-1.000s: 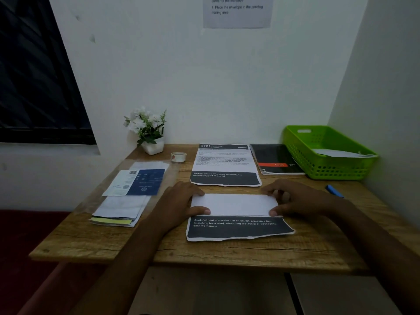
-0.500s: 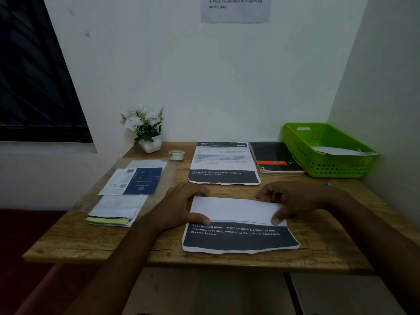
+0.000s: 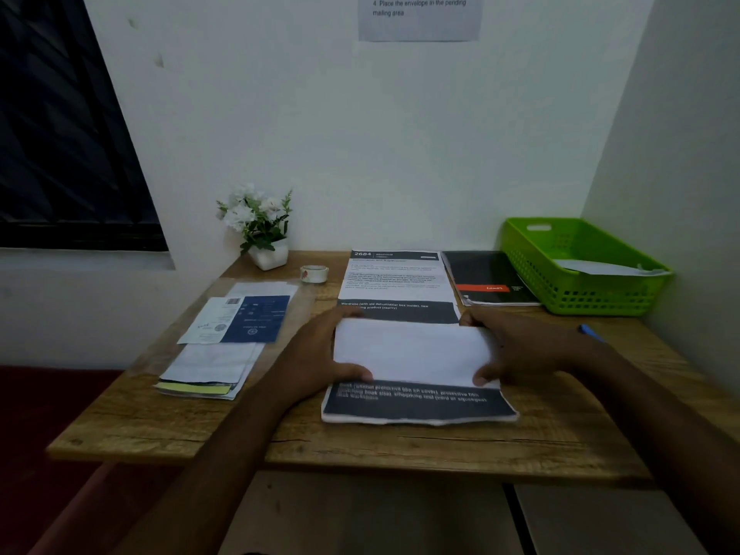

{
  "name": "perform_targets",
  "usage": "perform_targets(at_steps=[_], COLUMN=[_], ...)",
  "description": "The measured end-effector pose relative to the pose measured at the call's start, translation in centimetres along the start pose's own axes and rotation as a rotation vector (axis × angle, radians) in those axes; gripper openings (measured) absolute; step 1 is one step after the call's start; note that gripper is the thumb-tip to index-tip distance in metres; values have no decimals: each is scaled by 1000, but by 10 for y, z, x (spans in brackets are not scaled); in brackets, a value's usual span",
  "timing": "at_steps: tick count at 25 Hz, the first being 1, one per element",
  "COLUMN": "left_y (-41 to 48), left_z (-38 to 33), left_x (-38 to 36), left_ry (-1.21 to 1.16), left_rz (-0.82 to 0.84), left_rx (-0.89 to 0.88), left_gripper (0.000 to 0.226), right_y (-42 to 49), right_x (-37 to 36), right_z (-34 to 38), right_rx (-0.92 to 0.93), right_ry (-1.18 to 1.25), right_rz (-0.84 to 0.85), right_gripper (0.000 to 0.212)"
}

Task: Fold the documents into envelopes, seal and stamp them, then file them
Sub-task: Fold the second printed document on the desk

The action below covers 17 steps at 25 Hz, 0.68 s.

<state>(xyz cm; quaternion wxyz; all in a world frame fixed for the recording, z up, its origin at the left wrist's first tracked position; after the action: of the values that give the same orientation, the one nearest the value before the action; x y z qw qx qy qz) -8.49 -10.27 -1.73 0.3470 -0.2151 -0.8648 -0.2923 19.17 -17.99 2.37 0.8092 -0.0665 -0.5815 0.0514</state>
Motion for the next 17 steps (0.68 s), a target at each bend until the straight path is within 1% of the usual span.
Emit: perform_targets(at_steps=[2,5,8,10,12,13,14,17], left_y=[3,9,9,8,7,6,5,5], left_z=[0,2,7,10,12,13,14,19], left_x=[0,-4,-5,-4,-4,-4,-3,-6], left_ry=[55,228,239,239,208,189,178,224], left_rz=[-100,-176,-231,-231,-220,-212,-203,-164], left_rx=[17,22,11,-21,-83,-116,-141,-164], left_gripper=[81,52,35,27,18,19,24,33], right_y=[0,-1,-4,-6,-7,-8,-8,-9], right_x=[-2,-6,-10,-12,-14,-14,-15,-22], right_z=[6,12,11,9,7,6,5,-2], right_rx=[-37,-34,14,49,71,76,77,100], right_ry=[-58,-191,-192,-189,-209,-200,-185,-194], right_rz=[-150,-361,-473,-495,-482,-470,-452,-374], right_gripper=[59,50,41,33,28,30,33,36])
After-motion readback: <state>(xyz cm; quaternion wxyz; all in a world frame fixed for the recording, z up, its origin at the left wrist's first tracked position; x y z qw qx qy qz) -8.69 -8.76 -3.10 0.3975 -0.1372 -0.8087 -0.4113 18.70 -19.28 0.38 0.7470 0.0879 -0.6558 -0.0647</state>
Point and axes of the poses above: each hand's wrist, its own y-axis towards the middle knuckle, its own x-axis out of the back of the hand, z = x × y, the point moved 1 cm from there along y, towards the middle knuckle, and after that the axes turned 7 degrees about -x, right-handed, at the moved point
